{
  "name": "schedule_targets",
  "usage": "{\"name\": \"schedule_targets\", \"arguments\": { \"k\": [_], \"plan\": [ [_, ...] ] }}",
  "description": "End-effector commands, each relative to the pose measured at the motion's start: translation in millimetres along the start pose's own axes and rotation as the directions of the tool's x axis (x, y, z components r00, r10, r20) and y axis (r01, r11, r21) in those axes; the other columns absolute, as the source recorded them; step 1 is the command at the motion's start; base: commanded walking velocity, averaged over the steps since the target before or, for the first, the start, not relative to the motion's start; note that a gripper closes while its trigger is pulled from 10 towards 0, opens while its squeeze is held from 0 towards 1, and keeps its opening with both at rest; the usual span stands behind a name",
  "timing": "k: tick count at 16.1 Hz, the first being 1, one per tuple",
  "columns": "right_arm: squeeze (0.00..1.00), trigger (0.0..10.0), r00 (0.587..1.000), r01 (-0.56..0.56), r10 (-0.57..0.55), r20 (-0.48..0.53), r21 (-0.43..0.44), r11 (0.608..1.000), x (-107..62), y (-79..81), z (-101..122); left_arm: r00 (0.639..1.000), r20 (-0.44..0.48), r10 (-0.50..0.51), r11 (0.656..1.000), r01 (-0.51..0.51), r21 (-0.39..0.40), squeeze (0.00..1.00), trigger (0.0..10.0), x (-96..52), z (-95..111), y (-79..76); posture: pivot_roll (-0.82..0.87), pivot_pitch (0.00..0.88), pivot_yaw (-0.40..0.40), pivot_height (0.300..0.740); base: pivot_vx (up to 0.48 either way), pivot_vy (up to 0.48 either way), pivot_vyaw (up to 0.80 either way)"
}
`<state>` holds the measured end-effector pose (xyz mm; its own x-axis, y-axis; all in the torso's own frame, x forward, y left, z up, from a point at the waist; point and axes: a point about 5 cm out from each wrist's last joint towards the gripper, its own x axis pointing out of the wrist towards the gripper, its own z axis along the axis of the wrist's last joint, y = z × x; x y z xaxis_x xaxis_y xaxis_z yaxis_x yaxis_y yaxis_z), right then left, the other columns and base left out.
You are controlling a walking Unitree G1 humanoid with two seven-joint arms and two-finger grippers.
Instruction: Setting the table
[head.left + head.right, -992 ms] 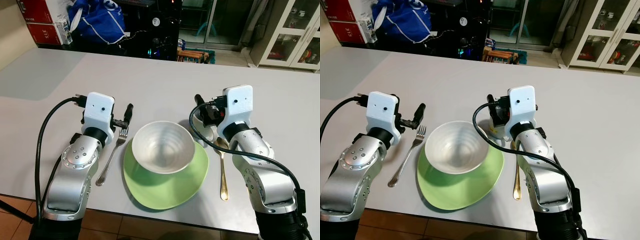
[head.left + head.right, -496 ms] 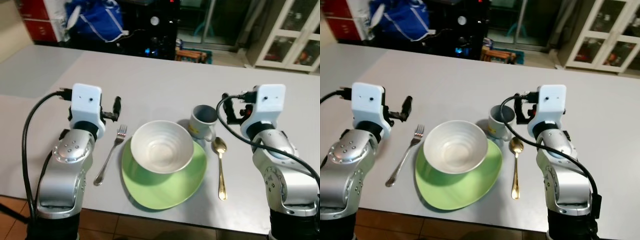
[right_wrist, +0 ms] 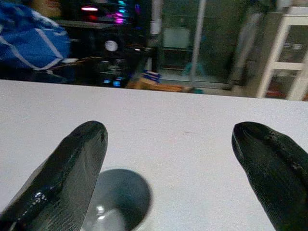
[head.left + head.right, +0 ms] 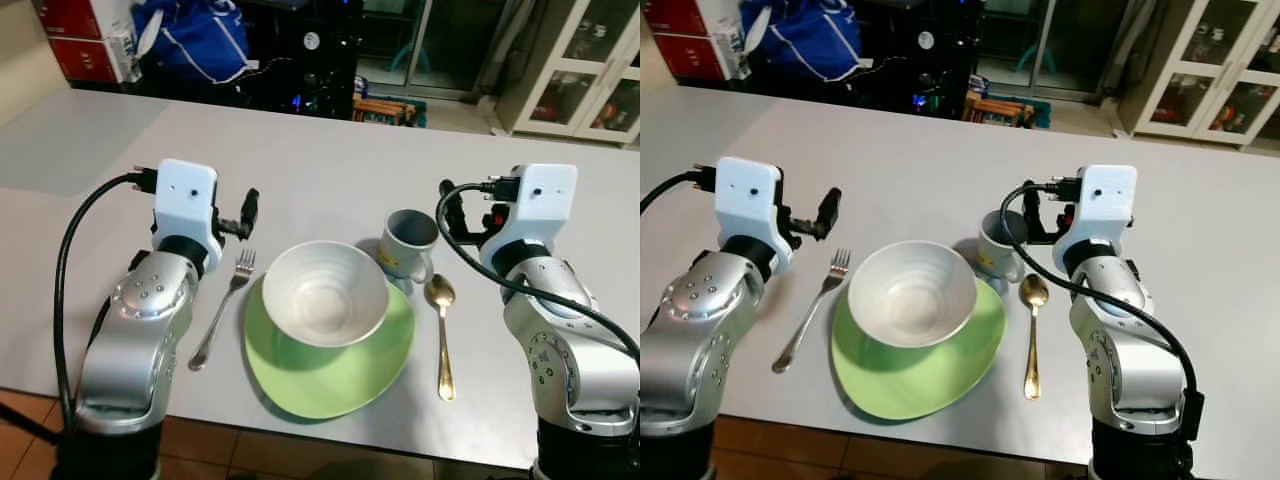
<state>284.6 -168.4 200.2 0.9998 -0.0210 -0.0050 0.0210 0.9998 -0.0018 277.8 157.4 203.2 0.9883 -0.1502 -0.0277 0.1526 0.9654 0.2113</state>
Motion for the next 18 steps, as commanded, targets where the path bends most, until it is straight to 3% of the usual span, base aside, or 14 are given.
{"name": "schedule_targets", "arguments": {
  "k": [1,2,3,7,9,15,18],
  "plan": [
    [0.83,10.0,0.999,0.043,-0.043,-0.011,-0.026,0.999,2.3,-2.4,-0.7,0.999,0.033,-0.012,0.999,0.011,0.047,1.00,10.0,-3.2,3.9,-3.1,0.06,0.000,-0.025,0.740,0.000,0.000,0.00],
    [0.00,10.0,0.996,0.089,-0.087,0.021,-0.107,0.990,4.5,-1.0,2.2,0.998,0.054,0.020,0.996,-0.025,0.089,0.95,10.0,-2.5,4.0,-1.4,0.05,0.000,-0.022,0.740,0.000,0.000,0.00],
    [0.00,10.0,0.995,0.085,-0.080,0.057,-0.084,0.993,5.9,3.2,5.5,0.995,0.083,0.051,0.993,-0.060,0.103,0.00,10.0,1.2,8.2,-0.4,0.04,0.000,-0.023,0.740,0.000,0.000,0.00],
    [0.00,10.0,0.998,0.029,-0.026,0.055,-0.069,0.997,0.8,6.7,1.4,0.993,0.100,0.063,0.992,-0.073,0.099,0.00,10.0,-0.2,7.6,-2.2,0.05,0.000,-0.022,0.740,0.000,0.000,0.00],
    [0.00,10.0,0.999,-0.007,0.006,0.034,0.027,1.000,-1.7,8.5,2.5,0.996,0.071,0.060,0.996,-0.064,0.063,0.00,10.0,-0.5,4.8,0.6,0.04,0.000,-0.020,0.740,0.000,0.000,0.00],
    [0.00,10.0,0.994,-0.008,0.007,0.113,0.010,1.000,-3.9,14.0,5.6,0.996,0.088,0.009,0.999,-0.013,0.044,0.00,10.0,-2.8,6.7,-7.7,0.05,0.000,-0.015,0.740,0.000,0.000,0.00],
    [0.00,10.0,0.998,-0.019,0.016,0.061,0.043,0.999,-3.1,14.8,2.6,0.998,0.069,0.015,0.999,-0.017,0.037,0.00,10.0,0.2,1.7,-9.7,0.04,0.000,-0.013,0.740,0.000,0.000,0.00]
  ]
}}
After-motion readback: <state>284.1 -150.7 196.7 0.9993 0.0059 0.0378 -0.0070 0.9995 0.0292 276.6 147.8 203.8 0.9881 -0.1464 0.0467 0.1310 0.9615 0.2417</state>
